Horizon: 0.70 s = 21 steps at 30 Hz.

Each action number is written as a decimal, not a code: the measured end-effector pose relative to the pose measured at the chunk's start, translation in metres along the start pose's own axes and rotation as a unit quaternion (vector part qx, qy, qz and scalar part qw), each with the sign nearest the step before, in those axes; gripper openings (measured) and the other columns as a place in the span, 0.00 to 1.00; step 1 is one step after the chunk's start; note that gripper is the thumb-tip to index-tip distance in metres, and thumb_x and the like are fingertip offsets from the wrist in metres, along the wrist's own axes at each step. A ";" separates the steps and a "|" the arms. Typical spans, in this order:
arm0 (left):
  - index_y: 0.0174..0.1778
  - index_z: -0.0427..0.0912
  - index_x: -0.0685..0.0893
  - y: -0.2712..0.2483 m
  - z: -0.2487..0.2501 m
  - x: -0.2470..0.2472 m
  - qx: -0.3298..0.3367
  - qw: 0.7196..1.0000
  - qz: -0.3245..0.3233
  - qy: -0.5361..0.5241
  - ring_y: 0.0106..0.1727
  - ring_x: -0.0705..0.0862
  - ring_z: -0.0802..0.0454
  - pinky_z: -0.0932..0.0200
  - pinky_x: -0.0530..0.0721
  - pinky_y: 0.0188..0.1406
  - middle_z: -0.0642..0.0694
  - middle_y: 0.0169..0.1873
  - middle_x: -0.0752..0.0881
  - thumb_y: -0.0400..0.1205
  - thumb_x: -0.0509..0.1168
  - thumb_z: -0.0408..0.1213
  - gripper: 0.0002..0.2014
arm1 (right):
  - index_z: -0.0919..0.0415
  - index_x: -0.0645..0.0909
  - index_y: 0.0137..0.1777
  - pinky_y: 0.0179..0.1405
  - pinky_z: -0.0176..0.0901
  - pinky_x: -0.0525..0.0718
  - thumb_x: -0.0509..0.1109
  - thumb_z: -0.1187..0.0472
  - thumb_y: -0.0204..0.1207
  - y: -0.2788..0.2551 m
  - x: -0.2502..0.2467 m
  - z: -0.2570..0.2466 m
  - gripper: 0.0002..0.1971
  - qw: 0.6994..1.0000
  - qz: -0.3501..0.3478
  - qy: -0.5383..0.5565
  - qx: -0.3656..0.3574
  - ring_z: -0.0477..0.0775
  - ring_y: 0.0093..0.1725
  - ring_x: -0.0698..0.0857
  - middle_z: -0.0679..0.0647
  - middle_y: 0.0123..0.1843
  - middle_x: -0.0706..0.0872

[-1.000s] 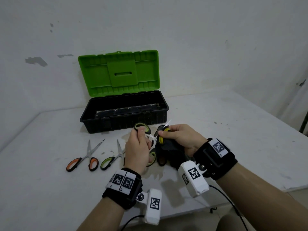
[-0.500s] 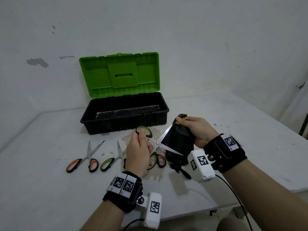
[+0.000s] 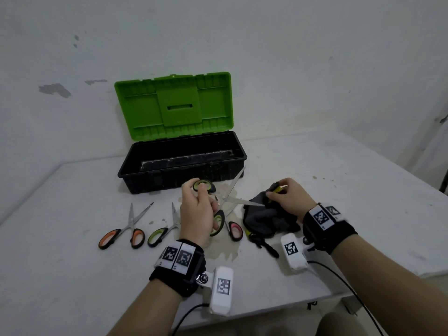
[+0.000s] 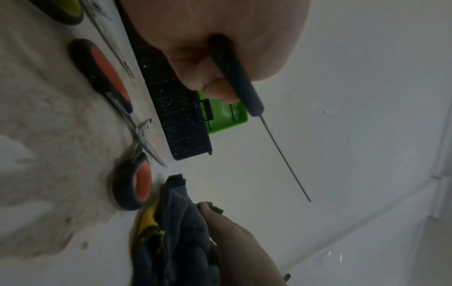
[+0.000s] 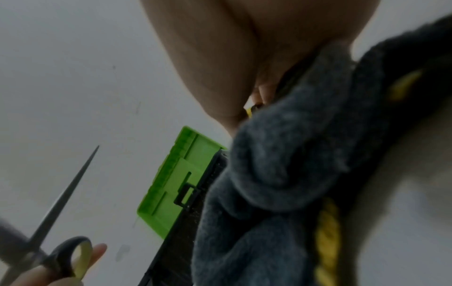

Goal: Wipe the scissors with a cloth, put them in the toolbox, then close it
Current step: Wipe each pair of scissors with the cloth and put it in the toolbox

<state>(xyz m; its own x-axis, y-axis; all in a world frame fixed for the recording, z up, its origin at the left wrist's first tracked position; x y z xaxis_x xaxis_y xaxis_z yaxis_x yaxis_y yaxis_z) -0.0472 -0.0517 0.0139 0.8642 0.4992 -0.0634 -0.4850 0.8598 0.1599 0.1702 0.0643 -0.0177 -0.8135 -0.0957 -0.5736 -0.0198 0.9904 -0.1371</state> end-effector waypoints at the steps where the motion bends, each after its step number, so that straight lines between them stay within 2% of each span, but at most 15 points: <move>1: 0.63 0.54 0.73 0.002 -0.001 0.000 0.001 1.000 0.002 -0.002 0.22 0.74 0.57 0.62 0.72 0.15 0.45 0.29 0.80 0.91 0.52 0.45 0.08 | 0.57 0.73 0.69 0.63 0.56 0.82 0.77 0.47 0.72 -0.002 0.003 0.000 0.29 0.999 0.014 -0.048 -0.015 0.60 0.60 0.84 0.58 0.62 0.85; 4: 0.63 0.52 0.73 0.006 -0.004 0.001 -0.001 1.000 0.007 -0.008 0.23 0.75 0.56 0.61 0.73 0.16 0.46 0.29 0.80 0.91 0.53 0.44 0.08 | 0.52 0.70 0.76 0.70 0.62 0.75 0.73 0.41 0.73 -0.014 0.008 -0.006 0.34 0.987 0.051 -0.150 -0.040 0.66 0.71 0.74 0.60 0.71 0.76; 7: 0.62 0.50 0.72 0.009 -0.006 0.002 -0.020 0.999 0.021 -0.026 0.24 0.77 0.56 0.60 0.74 0.17 0.45 0.31 0.80 0.91 0.52 0.43 0.07 | 0.51 0.68 0.79 0.73 0.62 0.70 0.71 0.41 0.75 -0.024 0.004 -0.015 0.34 0.986 0.064 -0.142 -0.057 0.66 0.75 0.66 0.60 0.74 0.68; 9: 0.61 0.51 0.70 0.012 -0.007 0.001 -0.030 0.998 0.033 -0.041 0.25 0.77 0.54 0.59 0.74 0.18 0.44 0.33 0.81 0.91 0.51 0.44 0.06 | 0.49 0.77 0.69 0.72 0.59 0.72 0.72 0.42 0.74 -0.031 -0.003 -0.021 0.25 0.987 0.074 -0.114 -0.084 0.62 0.72 0.69 0.56 0.70 0.71; 10: 0.61 0.51 0.70 0.013 -0.007 0.001 -0.030 0.998 0.041 -0.046 0.25 0.77 0.52 0.59 0.75 0.19 0.43 0.34 0.81 0.91 0.50 0.44 0.06 | 0.49 0.82 0.60 0.69 0.57 0.76 0.72 0.42 0.74 -0.035 -0.007 -0.025 0.18 0.987 0.069 -0.104 -0.101 0.59 0.69 0.74 0.54 0.66 0.77; 11: 0.61 0.51 0.69 0.014 -0.007 0.002 -0.029 0.997 0.050 -0.047 0.27 0.77 0.51 0.57 0.76 0.20 0.43 0.35 0.82 0.91 0.50 0.45 0.07 | 0.49 0.85 0.53 0.64 0.54 0.80 0.73 0.43 0.74 -0.041 -0.008 -0.029 0.13 0.989 0.038 -0.080 -0.117 0.55 0.62 0.81 0.52 0.59 0.84; 12: 0.61 0.50 0.69 0.015 -0.006 0.004 -0.029 0.997 0.058 -0.047 0.28 0.79 0.50 0.55 0.79 0.23 0.43 0.36 0.83 0.91 0.50 0.46 0.07 | 0.51 0.87 0.47 0.57 0.50 0.83 0.73 0.44 0.75 -0.048 -0.006 -0.035 0.12 0.991 -0.022 -0.043 -0.126 0.51 0.55 0.86 0.51 0.51 0.89; 13: 0.61 0.50 0.69 0.015 -0.006 0.007 -0.031 0.996 0.066 -0.049 0.30 0.80 0.49 0.53 0.80 0.26 0.43 0.37 0.83 0.91 0.50 0.46 0.08 | 0.53 0.88 0.46 0.51 0.45 0.84 0.72 0.44 0.76 -0.057 0.000 -0.041 0.13 0.987 -0.094 0.005 -0.129 0.47 0.47 0.88 0.49 0.46 0.91; 15: 0.61 0.47 0.68 0.012 -0.004 0.014 -0.037 0.995 0.070 -0.067 0.33 0.83 0.47 0.51 0.84 0.32 0.41 0.39 0.84 0.92 0.49 0.45 0.07 | 0.53 0.89 0.50 0.42 0.39 0.82 0.71 0.44 0.78 -0.073 0.016 -0.053 0.14 0.970 -0.199 0.067 -0.125 0.45 0.42 0.89 0.48 0.47 0.93; 18: 0.60 0.47 0.66 0.004 -0.001 0.024 -0.044 0.993 0.037 -0.107 0.36 0.87 0.50 0.50 0.87 0.38 0.38 0.43 0.86 0.92 0.49 0.43 0.06 | 0.56 0.87 0.51 0.35 0.34 0.81 0.71 0.50 0.81 -0.081 0.033 -0.062 0.11 0.953 -0.235 0.125 -0.143 0.51 0.45 0.91 0.49 0.47 0.92; 21: 0.60 0.48 0.66 -0.005 0.001 0.025 -0.055 0.990 0.007 -0.129 0.33 0.89 0.50 0.50 0.90 0.40 0.42 0.45 0.87 0.92 0.51 0.42 0.04 | 0.63 0.85 0.49 0.33 0.33 0.83 0.70 0.58 0.82 -0.078 0.032 -0.061 0.08 0.950 -0.226 0.168 -0.137 0.55 0.42 0.91 0.57 0.44 0.91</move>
<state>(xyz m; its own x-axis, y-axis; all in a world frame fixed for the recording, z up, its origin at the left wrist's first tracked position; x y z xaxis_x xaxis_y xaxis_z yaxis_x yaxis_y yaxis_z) -0.0232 -0.0441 0.0124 0.8561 0.4790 0.1942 -0.4963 0.8667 0.0500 0.1097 -0.0099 0.0239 -0.8244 -0.5257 -0.2097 -0.5242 0.8489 -0.0673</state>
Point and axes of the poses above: each hand's wrist, its own y-axis towards the middle knuckle, its own x-axis out of the palm, z = x × y, the point moved 1 cm from there along y, towards the middle knuckle
